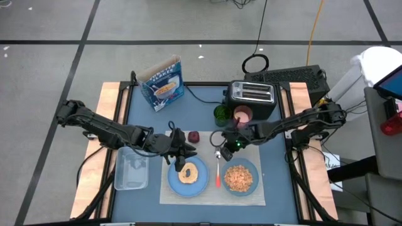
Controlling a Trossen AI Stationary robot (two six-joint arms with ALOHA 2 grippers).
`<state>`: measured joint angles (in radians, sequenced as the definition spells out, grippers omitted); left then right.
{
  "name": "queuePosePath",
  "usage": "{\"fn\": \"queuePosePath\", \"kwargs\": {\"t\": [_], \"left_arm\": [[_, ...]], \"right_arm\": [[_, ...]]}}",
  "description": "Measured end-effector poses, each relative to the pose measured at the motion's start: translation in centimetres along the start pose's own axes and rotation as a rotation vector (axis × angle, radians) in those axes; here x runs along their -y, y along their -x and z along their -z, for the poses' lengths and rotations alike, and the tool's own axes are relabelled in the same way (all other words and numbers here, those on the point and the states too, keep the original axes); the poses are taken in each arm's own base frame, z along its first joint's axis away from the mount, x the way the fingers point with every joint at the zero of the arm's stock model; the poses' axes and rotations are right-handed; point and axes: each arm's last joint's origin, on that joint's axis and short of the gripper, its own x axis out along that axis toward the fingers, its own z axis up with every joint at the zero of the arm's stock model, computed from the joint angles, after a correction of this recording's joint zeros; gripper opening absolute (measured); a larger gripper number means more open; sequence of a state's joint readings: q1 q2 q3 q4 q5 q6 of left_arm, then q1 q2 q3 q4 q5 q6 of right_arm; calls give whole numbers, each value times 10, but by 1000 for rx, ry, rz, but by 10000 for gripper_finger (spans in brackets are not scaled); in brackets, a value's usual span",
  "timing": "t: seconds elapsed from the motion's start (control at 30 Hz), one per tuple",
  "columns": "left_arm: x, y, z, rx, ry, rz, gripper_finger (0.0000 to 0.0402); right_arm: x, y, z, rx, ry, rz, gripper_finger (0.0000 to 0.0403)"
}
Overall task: Arrange a breakfast setting
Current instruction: Put the orange spoon on the gray placemat
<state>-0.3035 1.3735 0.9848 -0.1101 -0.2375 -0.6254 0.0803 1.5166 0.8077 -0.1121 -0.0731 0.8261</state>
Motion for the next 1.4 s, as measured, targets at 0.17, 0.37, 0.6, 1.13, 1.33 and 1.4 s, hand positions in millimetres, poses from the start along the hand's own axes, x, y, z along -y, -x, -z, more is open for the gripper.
{"fn": "queuePosePath", "kwargs": {"t": [0.17,0.37,0.6,1.13,1.33,1.4], "left_arm": [[0,0,0,0,0,0,111],[0,0,0,0,-1,0,111],[0,0,0,0,-1,0,111],[0,0,0,1,-1,0,111],[0,0,0,0,-1,0,111],[0,0,0,0,-1,0,111]], "right_arm": [[13,-7,11,30,-47,-37,1],[25,-12,22,67,-68,-85,1],[33,-14,29,71,-80,-89,2],[33,-14,27,145,-43,-77,28],[33,-14,27,142,-41,-81,29],[33,-14,27,143,-42,-81,29]]}}
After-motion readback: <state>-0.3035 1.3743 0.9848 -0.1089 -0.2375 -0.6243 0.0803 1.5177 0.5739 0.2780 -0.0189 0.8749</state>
